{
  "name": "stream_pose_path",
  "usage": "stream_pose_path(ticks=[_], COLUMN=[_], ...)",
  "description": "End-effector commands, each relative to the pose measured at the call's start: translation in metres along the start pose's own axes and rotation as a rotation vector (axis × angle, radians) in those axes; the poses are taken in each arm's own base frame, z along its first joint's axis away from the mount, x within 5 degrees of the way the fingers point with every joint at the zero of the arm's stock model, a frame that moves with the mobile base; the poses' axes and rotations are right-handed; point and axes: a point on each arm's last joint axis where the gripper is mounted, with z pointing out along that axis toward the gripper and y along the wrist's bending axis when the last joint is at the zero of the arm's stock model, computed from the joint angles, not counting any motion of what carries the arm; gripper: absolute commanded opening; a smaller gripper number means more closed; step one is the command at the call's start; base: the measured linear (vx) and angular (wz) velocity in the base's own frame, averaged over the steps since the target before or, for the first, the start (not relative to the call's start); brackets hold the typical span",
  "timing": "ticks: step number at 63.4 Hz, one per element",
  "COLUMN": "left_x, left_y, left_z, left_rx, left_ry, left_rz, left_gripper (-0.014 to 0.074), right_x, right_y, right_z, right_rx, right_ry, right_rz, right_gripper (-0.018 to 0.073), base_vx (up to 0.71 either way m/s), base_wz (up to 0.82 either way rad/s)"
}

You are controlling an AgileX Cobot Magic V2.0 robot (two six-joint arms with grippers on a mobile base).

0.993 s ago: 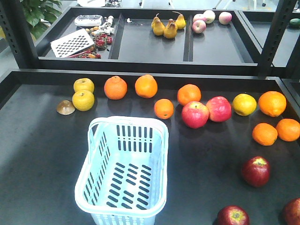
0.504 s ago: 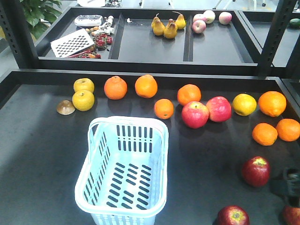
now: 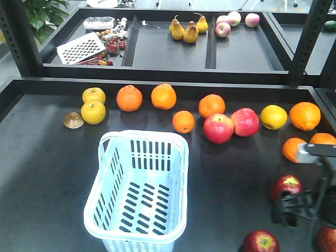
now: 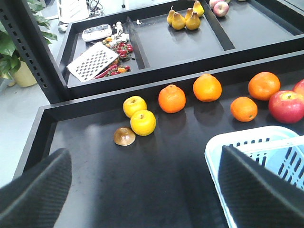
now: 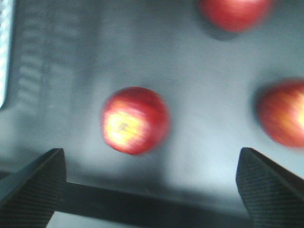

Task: Pick three apples into basket with both arms
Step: 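Reach the right gripper down to a red apple near the robot, then grasp the red apple with the right gripper and lift it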

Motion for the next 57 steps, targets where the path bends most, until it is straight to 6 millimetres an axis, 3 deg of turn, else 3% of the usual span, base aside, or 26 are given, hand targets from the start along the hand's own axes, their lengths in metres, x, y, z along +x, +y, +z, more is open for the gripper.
stream_pose_path(ticks=[1,25,57], left_x=[-0.012,-0.012,-0.012], left_y=[0.003,0.003,0.003], left_z=[-0.007,-0.007,-0.007], left_rx=[0.004,0.004,0.004], left_ry=[-0.087,-0.087,-0.087], left_rz=[-0.012,-0.012,-0.012], left_gripper=[0.0588,0.0588,0.0588], right_x=[-0.016,-0.021,-0.010], right_y=[0.014,0.036,0.029], right_z=[0.001,0.069,0.134], right_rx=[0.002,0.057,0.079], right_ry=[-0.094,0.060,0.229], right_rz=[-0.066,-0.137,-0.109], right_gripper=[0.0687,0.0687,0.0669], base_vx=[0.00,0.00,0.00], base_wz=[0.00,0.00,0.00])
